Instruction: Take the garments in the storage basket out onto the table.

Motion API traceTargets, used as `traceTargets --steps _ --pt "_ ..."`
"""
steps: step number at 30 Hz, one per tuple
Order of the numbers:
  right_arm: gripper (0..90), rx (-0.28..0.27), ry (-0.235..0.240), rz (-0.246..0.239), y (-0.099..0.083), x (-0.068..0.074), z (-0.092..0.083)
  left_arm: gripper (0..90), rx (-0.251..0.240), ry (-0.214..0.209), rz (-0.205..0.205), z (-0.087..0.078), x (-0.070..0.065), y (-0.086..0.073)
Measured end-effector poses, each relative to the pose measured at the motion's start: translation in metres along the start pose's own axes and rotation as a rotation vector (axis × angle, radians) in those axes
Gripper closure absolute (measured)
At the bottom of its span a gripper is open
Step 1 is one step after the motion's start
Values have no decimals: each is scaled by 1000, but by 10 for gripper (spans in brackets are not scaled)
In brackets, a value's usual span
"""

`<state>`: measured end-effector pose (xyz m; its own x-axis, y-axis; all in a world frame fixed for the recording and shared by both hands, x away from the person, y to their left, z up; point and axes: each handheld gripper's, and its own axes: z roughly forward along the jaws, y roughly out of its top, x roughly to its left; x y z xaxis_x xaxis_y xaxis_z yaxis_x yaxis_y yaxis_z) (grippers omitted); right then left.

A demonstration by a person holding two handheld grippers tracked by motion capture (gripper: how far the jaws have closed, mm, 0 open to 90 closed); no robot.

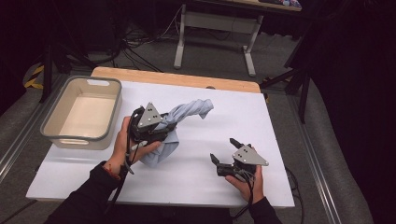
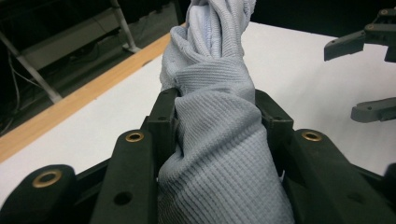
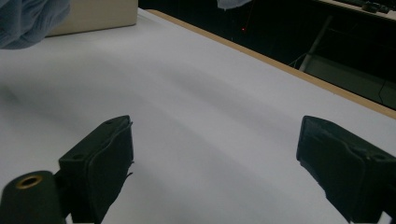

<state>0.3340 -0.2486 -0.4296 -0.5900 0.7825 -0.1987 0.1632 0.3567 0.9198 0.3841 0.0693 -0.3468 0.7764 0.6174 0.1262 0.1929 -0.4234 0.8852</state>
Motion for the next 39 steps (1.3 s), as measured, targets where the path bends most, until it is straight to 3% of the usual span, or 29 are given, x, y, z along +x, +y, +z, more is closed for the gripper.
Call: traceTargets --steps 12,17,25,32,37,39 --pt "114 5 3 1 -1 0 1 587 57 -47 -19 32 -10 -7" --pt "114 6 2 0 -1 -1 1 585 78 -71 -44 44 -12 -9" --pt "114 12 9 -1 -1 0 2 574 144 -98 -65 63 -14 -14" --pt "114 21 13 2 -3 0 3 555 191 -114 -107 77 -6 -20" --pt "114 29 18 9 -4 0 5 508 176 -109 -153 79 5 -24" --pt "114 31 19 8 -4 0 5 487 170 -116 -152 78 7 -25"
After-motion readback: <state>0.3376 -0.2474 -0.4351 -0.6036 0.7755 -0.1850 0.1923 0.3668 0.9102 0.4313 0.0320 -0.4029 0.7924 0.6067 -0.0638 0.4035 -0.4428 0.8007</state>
